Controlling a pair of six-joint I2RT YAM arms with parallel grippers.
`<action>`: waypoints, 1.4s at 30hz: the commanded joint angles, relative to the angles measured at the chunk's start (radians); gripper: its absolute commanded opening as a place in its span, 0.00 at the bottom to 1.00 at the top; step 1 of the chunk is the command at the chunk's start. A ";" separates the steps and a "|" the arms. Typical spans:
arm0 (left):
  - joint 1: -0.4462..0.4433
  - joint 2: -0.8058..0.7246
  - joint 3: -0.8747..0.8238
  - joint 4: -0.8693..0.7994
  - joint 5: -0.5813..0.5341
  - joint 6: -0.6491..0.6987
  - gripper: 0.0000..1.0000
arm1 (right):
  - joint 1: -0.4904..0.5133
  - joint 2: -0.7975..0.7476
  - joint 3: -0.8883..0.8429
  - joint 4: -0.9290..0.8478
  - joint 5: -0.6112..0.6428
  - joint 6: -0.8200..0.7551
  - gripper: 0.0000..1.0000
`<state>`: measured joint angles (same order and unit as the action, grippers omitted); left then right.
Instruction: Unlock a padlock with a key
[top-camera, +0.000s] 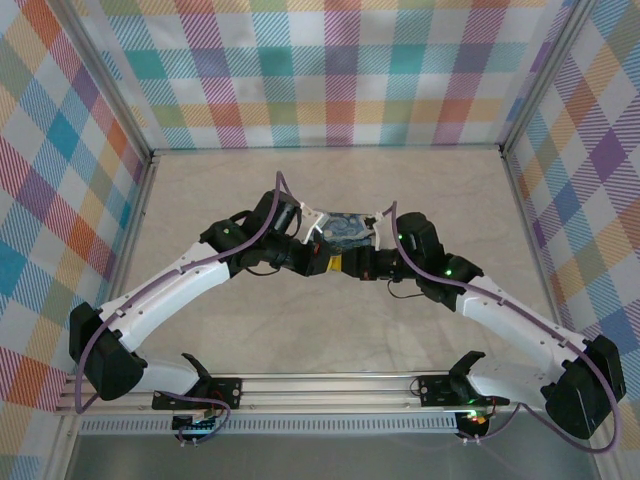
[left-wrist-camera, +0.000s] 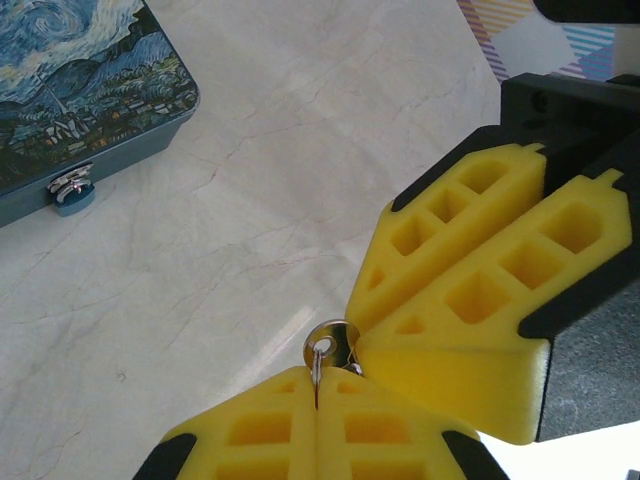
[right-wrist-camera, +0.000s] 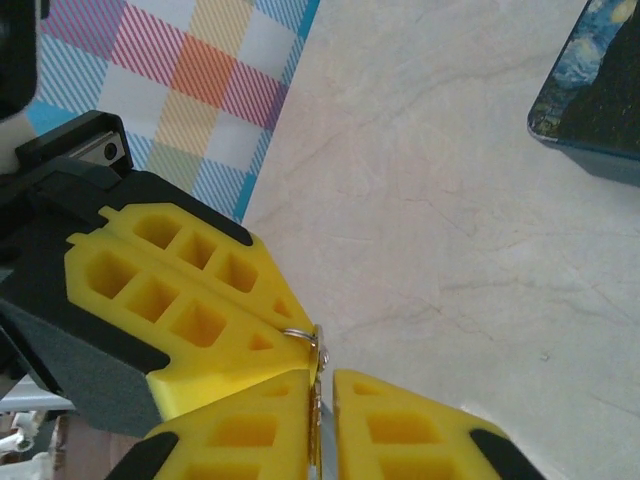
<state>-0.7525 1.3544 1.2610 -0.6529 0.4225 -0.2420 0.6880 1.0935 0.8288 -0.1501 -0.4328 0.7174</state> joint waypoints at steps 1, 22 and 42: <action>-0.017 -0.036 0.002 0.006 -0.002 0.001 0.00 | 0.004 -0.007 0.027 -0.003 0.005 -0.014 0.10; 0.055 -0.198 -0.151 0.245 -0.030 -0.207 0.74 | -0.039 0.000 0.317 -0.449 0.117 -0.117 0.01; 0.119 -0.140 -0.209 0.566 0.226 -0.715 0.91 | -0.095 0.154 0.459 -0.505 0.115 -0.138 0.01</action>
<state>-0.6460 1.1915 1.0748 -0.1707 0.5770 -0.8463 0.6056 1.2301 1.2449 -0.6415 -0.3141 0.5961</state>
